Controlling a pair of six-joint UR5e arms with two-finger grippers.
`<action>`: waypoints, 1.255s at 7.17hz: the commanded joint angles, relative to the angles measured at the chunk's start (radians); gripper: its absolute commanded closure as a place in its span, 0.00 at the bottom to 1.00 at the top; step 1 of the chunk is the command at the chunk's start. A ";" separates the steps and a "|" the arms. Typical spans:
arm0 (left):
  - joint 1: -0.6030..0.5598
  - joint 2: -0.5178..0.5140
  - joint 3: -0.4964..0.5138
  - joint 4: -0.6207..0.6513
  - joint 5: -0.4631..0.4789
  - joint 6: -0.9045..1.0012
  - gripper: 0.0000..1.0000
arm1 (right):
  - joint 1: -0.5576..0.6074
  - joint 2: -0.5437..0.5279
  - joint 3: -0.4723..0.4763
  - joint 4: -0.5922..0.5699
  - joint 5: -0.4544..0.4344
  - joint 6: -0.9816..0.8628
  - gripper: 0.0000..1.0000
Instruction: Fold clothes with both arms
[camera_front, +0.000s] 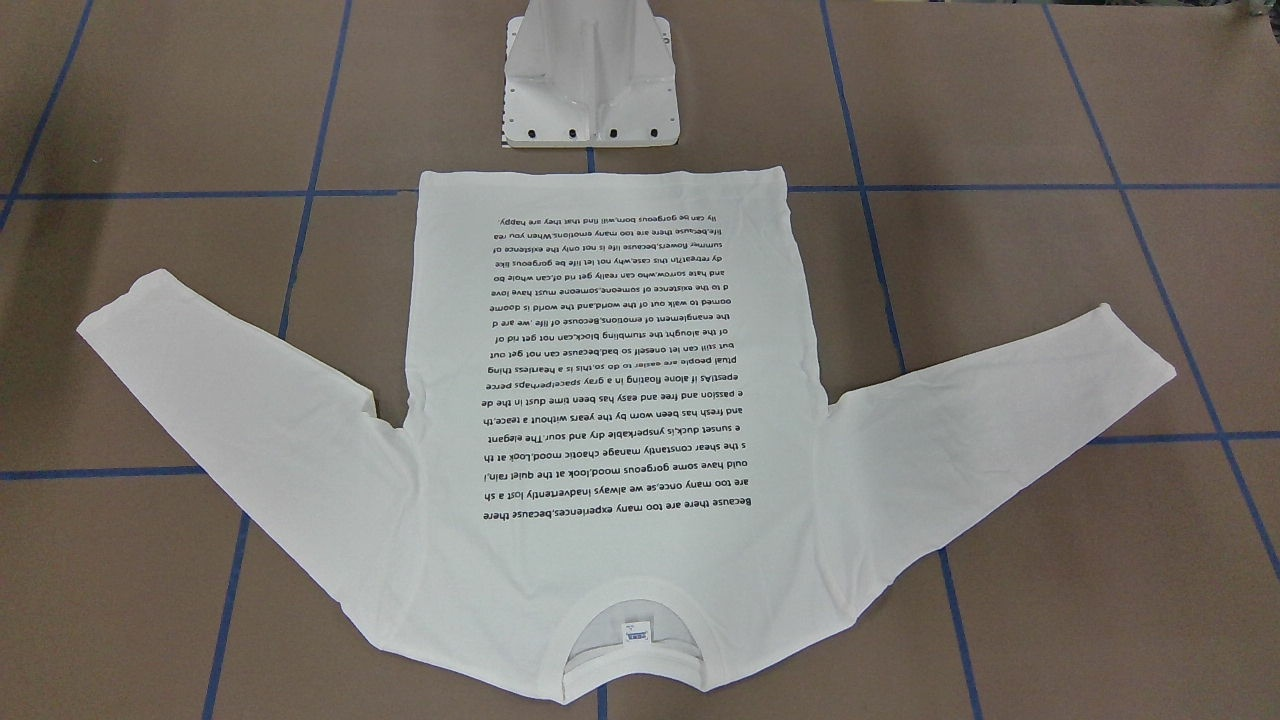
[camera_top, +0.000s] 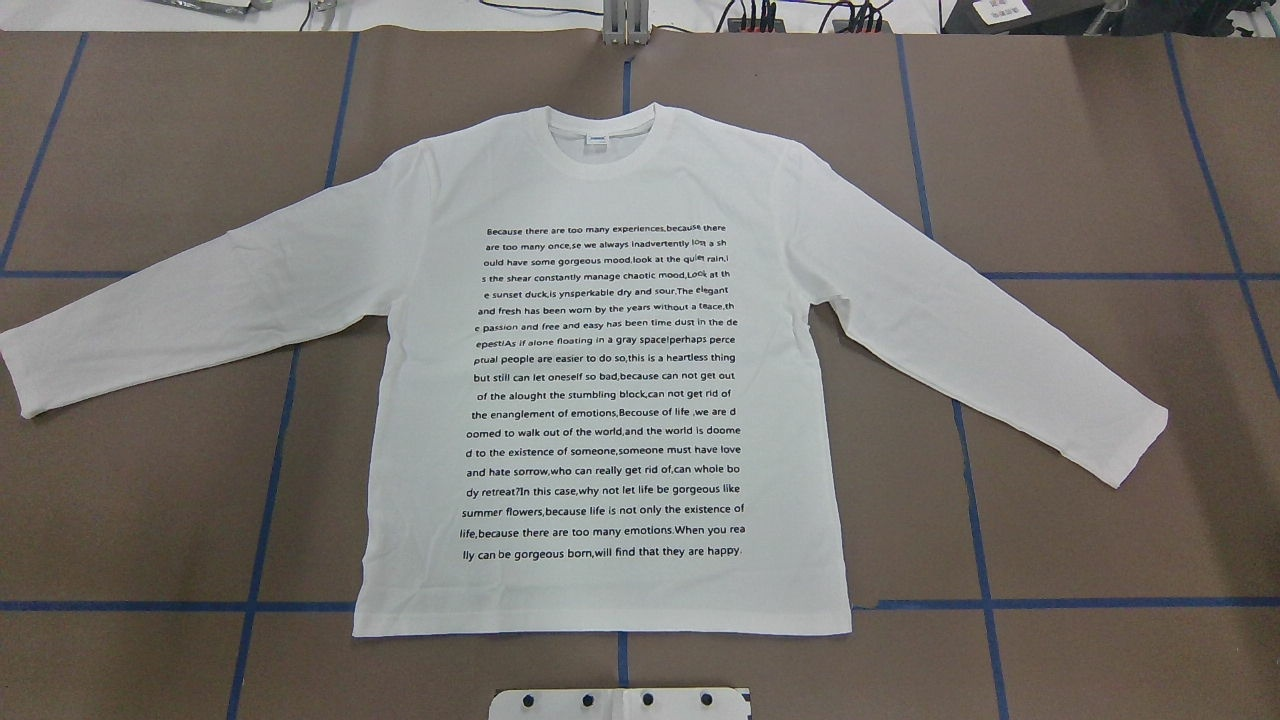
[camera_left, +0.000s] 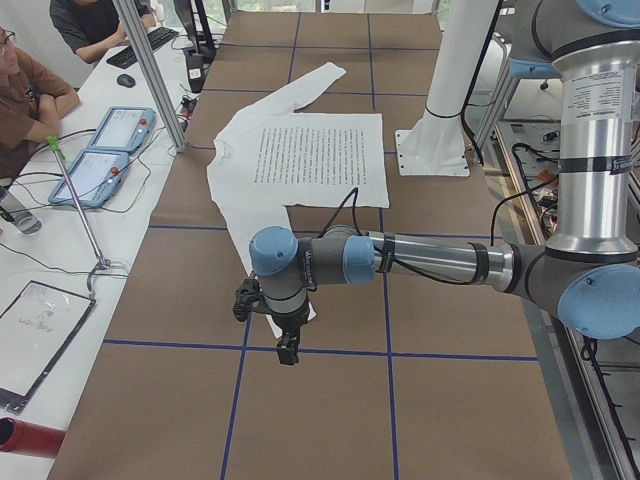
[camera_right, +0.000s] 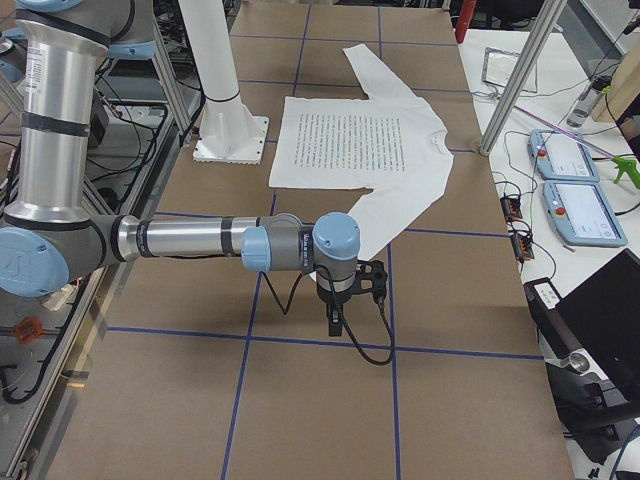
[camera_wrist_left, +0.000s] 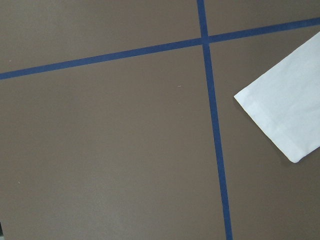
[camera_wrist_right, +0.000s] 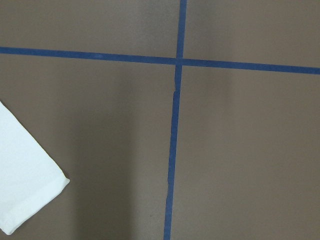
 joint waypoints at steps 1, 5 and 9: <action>0.000 0.000 0.000 0.000 0.002 0.000 0.01 | -0.002 0.001 0.002 0.002 0.001 0.000 0.00; 0.003 -0.112 0.005 -0.003 -0.001 -0.005 0.01 | -0.011 0.016 -0.002 0.010 0.005 0.003 0.00; 0.011 -0.125 0.028 -0.150 -0.008 -0.013 0.01 | -0.201 0.164 -0.006 0.017 0.013 0.218 0.00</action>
